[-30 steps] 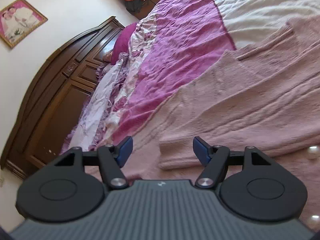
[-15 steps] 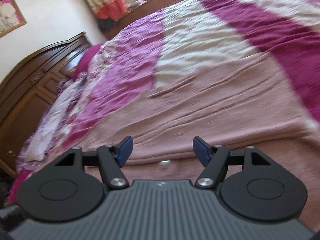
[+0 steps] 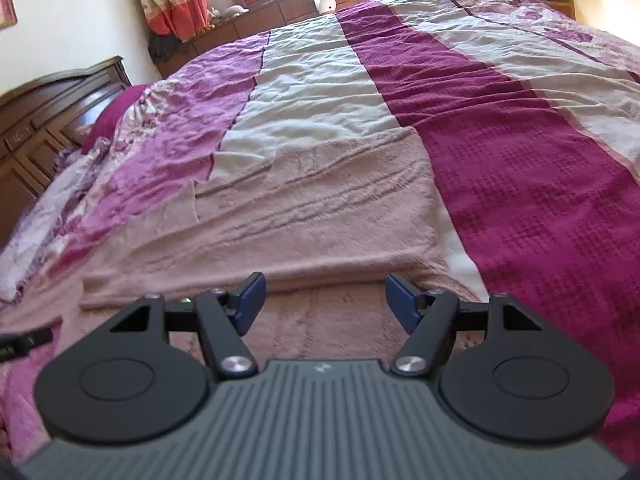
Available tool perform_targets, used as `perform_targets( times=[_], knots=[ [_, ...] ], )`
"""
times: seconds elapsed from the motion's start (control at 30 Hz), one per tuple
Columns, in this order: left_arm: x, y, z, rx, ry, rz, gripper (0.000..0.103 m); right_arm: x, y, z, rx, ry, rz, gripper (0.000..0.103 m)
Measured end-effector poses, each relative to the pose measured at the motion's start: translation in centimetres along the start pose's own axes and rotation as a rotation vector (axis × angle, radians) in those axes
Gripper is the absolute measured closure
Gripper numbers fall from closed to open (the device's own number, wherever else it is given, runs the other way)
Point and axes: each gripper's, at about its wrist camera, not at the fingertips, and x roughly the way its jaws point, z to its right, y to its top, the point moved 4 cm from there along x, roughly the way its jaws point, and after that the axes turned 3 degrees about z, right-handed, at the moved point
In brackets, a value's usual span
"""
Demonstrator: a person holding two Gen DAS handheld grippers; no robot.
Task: Fold small clothes
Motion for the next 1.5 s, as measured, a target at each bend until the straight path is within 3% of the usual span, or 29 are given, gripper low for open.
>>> perform_targets(
  times=[0.27, 0.4, 0.47, 0.7, 0.77, 0.8, 0.83, 0.93, 1.0, 1.07, 1.13, 1.2, 1.37, 1.5],
  knots=[
    [0.9, 0.8, 0.4, -0.011, -0.018, -0.001, 0.0, 0.0, 0.8, 0.8, 0.058, 0.021, 0.012, 0.033],
    [2.1, 2.0, 1.3, -0.016, -0.037, 0.011, 0.0, 0.9, 0.7, 1.4, 0.206, 0.104, -0.046, 0.033],
    [2.9, 2.6, 2.0, -0.01, -0.046, 0.02, 0.0, 1.4, 0.3, 1.8, 0.262, 0.102, -0.054, 0.033],
    [6.6, 4.3, 3.9, -0.014, -0.055, 0.016, 0.0, 3.2, 0.2, 3.9, 0.488, 0.096, 0.035, 0.035],
    [7.6, 4.4, 4.2, -0.027, -0.055, 0.002, 0.0, 3.5, 0.5, 4.2, 0.515, 0.091, 0.063, 0.05],
    [8.0, 4.5, 4.3, -0.032, -0.054, -0.002, 0.0, 3.6, 0.6, 4.3, 0.506, 0.061, 0.071, 0.083],
    [8.4, 4.5, 4.4, -0.036, -0.051, -0.008, 0.0, 3.6, 0.8, 4.3, 0.493, 0.034, 0.072, 0.09],
    [9.4, 4.2, 4.7, -0.042, -0.037, -0.033, 0.0, 2.6, 0.8, 5.3, 0.497, 0.012, 0.132, 0.091],
    [10.2, 3.6, 4.8, -0.041, -0.035, -0.067, 0.0, 1.9, 0.7, 6.0, 0.461, -0.059, 0.175, 0.091],
    [10.7, 2.9, 5.1, -0.025, -0.037, -0.074, 0.0, 2.2, 0.5, 7.0, 0.455, -0.107, 0.16, 0.091],
    [10.7, 2.6, 5.3, 0.005, -0.028, -0.053, 0.0, 3.1, 0.1, 7.4, 0.444, -0.061, 0.089, 0.09],
    [10.7, 2.6, 5.2, 0.01, -0.034, -0.047, 0.0, 2.9, 0.3, 7.2, 0.396, -0.049, 0.076, 0.089],
    [10.5, 3.2, 3.9, -0.038, -0.08, -0.042, 0.0, 1.0, 1.5, 6.4, 0.351, -0.003, -0.007, 0.068],
    [10.7, 4.0, 3.5, -0.076, -0.134, -0.037, 0.004, -1.4, 3.4, 4.1, 0.213, 0.076, 0.009, 0.067]
  ],
)
